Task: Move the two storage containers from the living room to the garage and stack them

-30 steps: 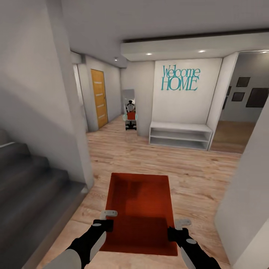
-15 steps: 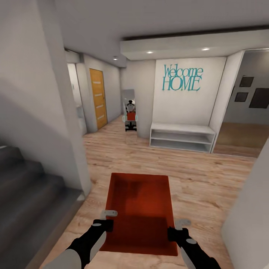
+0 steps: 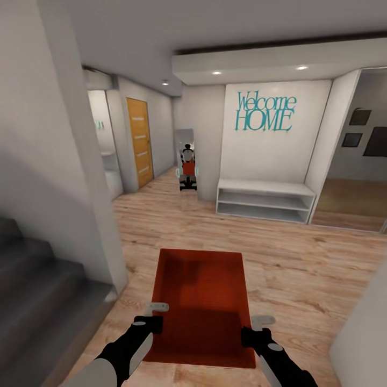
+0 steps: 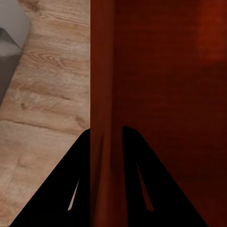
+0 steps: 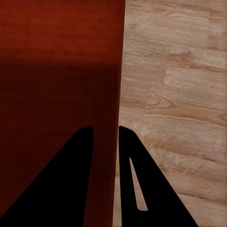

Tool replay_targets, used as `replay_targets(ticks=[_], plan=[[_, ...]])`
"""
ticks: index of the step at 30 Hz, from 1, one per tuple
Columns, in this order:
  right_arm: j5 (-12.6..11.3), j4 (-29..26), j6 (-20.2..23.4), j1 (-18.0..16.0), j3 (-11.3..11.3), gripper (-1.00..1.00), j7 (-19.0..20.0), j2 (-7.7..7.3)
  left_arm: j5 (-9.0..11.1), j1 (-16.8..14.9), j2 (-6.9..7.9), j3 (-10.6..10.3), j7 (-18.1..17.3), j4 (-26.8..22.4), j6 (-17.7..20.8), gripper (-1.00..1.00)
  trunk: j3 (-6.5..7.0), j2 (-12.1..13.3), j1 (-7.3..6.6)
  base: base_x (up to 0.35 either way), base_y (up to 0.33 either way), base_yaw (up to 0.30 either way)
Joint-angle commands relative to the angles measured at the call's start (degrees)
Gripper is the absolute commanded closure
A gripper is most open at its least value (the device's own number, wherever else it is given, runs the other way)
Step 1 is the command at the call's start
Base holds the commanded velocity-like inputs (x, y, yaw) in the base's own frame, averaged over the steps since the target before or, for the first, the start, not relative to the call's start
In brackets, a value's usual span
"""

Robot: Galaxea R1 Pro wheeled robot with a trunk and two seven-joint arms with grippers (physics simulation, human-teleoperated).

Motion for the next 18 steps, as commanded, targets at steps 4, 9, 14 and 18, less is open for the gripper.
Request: replay_targets(ticks=[4, 9, 14, 18], plan=[[-0.1, 0.1, 3.8, 0.0, 0.4, 1.00, -0.2, -0.01, 0.6, 0.0, -2.62, -1.8, -2.7, -3.9, 0.3, 1.00, -0.04, -0.1, 0.06, 0.334, 0.000, 0.000], [-0.1, 0.1, 3.8, 0.0, 0.4, 1.00, -0.2, -0.01, 0.6, 0.0, -2.62, -1.8, -2.6, -3.9, 0.3, 1.00, -0.04, -0.1, 0.06, 0.334, 0.000, 0.000], [-0.1, 0.1, 3.8, 0.0, 0.4, 1.00, -0.2, -0.01, 0.6, 0.0, -2.62, -1.8, -2.6, -3.9, 0.3, 1.00, -0.04, -0.1, 0.06, 0.334, 0.000, 0.000], [-0.1, 0.1, 3.8, 0.0, 0.4, 1.00, -0.2, -0.01, 0.6, 0.0, -2.62, -1.8, -2.6, -3.9, 0.3, 1.00, -0.04, -0.1, 0.06, 0.334, 0.000, 0.000]])
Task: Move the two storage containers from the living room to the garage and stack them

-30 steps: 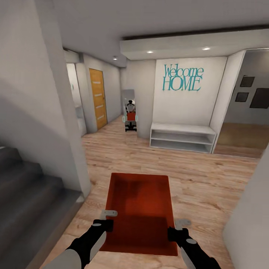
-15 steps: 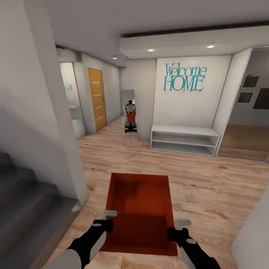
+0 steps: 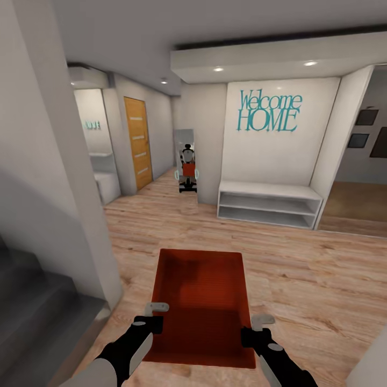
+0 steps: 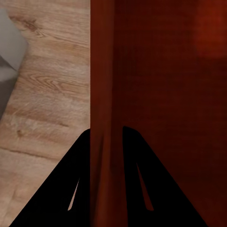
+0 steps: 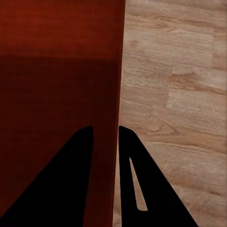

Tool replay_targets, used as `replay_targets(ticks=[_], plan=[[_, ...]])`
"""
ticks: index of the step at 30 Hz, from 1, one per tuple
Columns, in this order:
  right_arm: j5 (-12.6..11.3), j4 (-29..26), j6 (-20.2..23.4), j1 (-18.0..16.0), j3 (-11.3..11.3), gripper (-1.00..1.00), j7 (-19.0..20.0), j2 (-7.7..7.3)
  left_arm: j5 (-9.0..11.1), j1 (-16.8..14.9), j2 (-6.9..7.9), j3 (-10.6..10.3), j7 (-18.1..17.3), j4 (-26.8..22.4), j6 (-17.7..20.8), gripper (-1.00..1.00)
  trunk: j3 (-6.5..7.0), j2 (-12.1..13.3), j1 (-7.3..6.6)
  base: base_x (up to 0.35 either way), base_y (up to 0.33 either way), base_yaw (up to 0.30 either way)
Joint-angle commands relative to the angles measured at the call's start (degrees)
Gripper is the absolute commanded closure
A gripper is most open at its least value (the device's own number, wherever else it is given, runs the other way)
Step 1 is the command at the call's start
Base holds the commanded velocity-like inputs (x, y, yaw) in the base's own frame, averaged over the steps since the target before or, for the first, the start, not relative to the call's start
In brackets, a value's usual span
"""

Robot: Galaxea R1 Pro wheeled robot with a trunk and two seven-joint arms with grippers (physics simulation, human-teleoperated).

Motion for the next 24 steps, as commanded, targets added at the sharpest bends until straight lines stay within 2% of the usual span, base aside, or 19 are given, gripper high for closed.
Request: replay_targets(ticks=[1, 24], plan=[[-0.1, 0.1, 3.8, 0.0, 0.4, 1.00, -0.2, -0.01, 0.6, 0.0, -2.62, -1.8, -2.6, -3.9, 0.2, 1.00, -0.04, -0.1, 0.06, 0.334, 0.000, 0.000], [-0.1, 0.1, 3.8, 0.0, 0.4, 1.00, -0.2, -0.01, 0.6, 0.0, -2.62, -1.8, -2.5, -4.2, 0.2, 1.00, -0.04, -0.1, 0.06, 0.334, 0.000, 0.000]])
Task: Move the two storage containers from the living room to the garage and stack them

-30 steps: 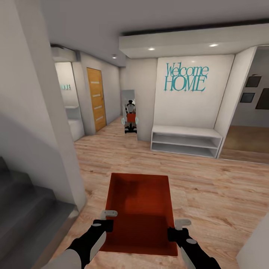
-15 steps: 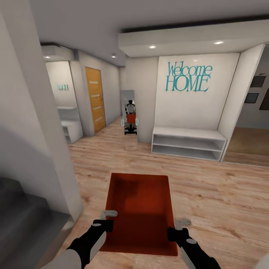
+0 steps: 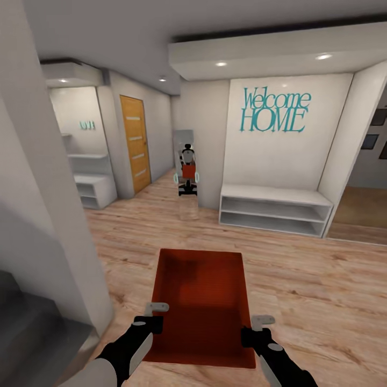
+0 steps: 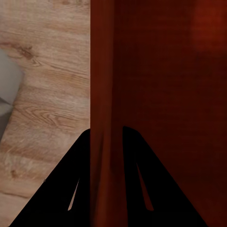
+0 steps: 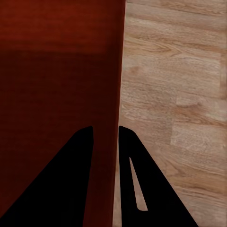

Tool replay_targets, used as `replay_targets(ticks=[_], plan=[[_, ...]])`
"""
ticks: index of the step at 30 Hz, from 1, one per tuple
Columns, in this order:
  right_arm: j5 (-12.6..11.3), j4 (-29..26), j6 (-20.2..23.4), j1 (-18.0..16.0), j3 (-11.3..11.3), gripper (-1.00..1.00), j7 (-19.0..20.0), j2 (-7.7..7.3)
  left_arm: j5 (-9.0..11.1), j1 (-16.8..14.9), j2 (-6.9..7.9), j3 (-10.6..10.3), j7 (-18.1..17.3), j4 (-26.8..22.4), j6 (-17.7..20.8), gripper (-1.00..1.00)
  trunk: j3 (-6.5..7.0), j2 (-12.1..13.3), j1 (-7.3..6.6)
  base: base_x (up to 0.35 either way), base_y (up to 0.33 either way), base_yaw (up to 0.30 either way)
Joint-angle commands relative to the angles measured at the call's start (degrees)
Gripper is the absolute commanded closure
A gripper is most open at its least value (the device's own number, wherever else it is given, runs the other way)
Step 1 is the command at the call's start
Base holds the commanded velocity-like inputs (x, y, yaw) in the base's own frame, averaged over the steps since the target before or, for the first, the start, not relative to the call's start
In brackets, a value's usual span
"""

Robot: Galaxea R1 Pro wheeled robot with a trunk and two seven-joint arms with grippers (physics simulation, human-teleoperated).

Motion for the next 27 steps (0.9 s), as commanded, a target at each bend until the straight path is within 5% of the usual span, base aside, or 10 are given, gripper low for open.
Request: replay_targets(ticks=[1, 27], plan=[[-0.1, 0.1, 3.8, 0.0, 0.4, 1.00, -0.2, -0.01, 0.6, 0.0, -2.62, -1.8, -2.5, -4.2, 0.2, 1.00, -0.04, -0.1, 0.06, 0.334, 0.000, 0.000], [-0.1, 0.1, 3.8, 0.0, 0.4, 1.00, -0.2, -0.01, 0.6, 0.0, -2.62, -1.8, -2.5, -4.2, 0.2, 1.00, -0.04, -0.1, 0.06, 0.334, 0.000, 0.000]])
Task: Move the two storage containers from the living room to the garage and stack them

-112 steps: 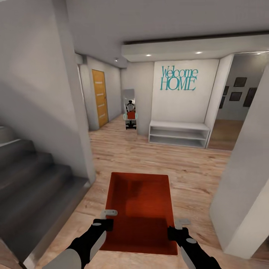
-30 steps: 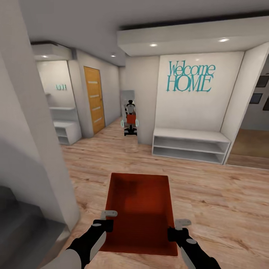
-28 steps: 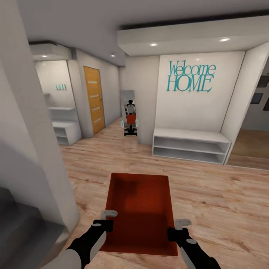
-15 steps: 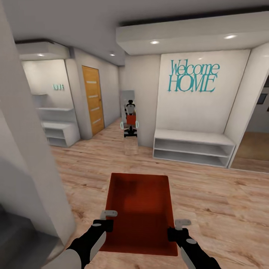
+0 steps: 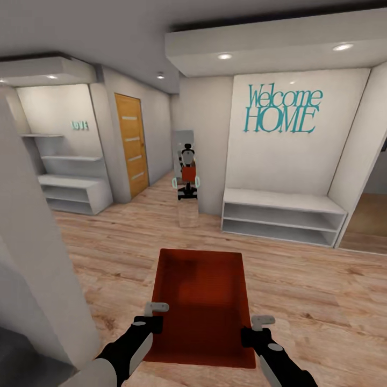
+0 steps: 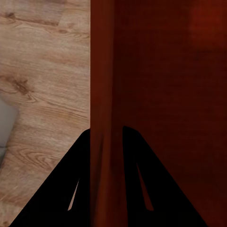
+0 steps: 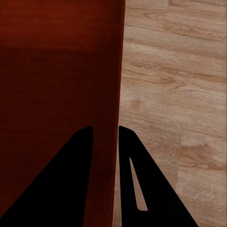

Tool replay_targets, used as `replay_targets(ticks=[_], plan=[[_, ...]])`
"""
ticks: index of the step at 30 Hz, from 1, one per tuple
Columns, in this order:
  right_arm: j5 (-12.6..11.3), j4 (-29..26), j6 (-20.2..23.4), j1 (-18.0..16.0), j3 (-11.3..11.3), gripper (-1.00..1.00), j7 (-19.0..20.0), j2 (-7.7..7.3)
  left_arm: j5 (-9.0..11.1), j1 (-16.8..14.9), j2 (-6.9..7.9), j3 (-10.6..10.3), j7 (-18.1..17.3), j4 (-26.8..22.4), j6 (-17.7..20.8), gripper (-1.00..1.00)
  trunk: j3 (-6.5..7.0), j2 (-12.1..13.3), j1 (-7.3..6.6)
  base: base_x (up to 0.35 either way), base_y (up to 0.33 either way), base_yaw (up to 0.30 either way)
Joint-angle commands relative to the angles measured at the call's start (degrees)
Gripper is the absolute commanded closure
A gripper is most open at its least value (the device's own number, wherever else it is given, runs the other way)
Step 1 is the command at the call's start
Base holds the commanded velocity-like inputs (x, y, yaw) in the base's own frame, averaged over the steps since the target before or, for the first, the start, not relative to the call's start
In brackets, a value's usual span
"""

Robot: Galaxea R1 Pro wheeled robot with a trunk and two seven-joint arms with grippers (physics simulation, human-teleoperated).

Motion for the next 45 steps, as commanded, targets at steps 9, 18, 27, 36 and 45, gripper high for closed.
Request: replay_targets(ticks=[9, 18, 27, 36, 45], plan=[[-0.1, 0.1, 3.8, 0.0, 0.4, 1.00, -0.2, -0.01, 0.6, 0.0, -2.62, -1.8, -2.4, -4.2, 0.2, 1.00, -0.04, -0.1, 0.06, 0.334, 0.000, 0.000], [-0.1, 0.1, 3.8, 0.0, 0.4, 1.00, -0.2, -0.01, 0.6, 0.0, -2.62, -1.8, -2.4, -4.2, 0.2, 1.00, -0.04, -0.1, 0.06, 0.334, 0.000, 0.000], [-0.2, 0.1, 3.8, 0.0, 0.4, 1.00, -0.2, -0.01, 0.6, 0.0, -2.62, -1.8, -2.4, -4.2, 0.2, 1.00, -0.04, -0.1, 0.06, 0.334, 0.000, 0.000], [-0.2, 0.1, 3.8, 0.0, 0.4, 1.00, -0.2, -0.01, 0.6, 0.0, -2.62, -1.8, -2.4, -4.2, 0.2, 1.00, 0.03, -0.1, 0.06, 0.334, 0.000, 0.109], [-0.2, 0.1, 3.8, 0.0, 0.4, 1.00, -0.2, -0.01, 0.6, 0.0, -2.62, -1.8, -2.4, -4.2, 0.2, 1.00, 0.03, -0.1, 0.06, 0.334, 0.000, 0.002]])
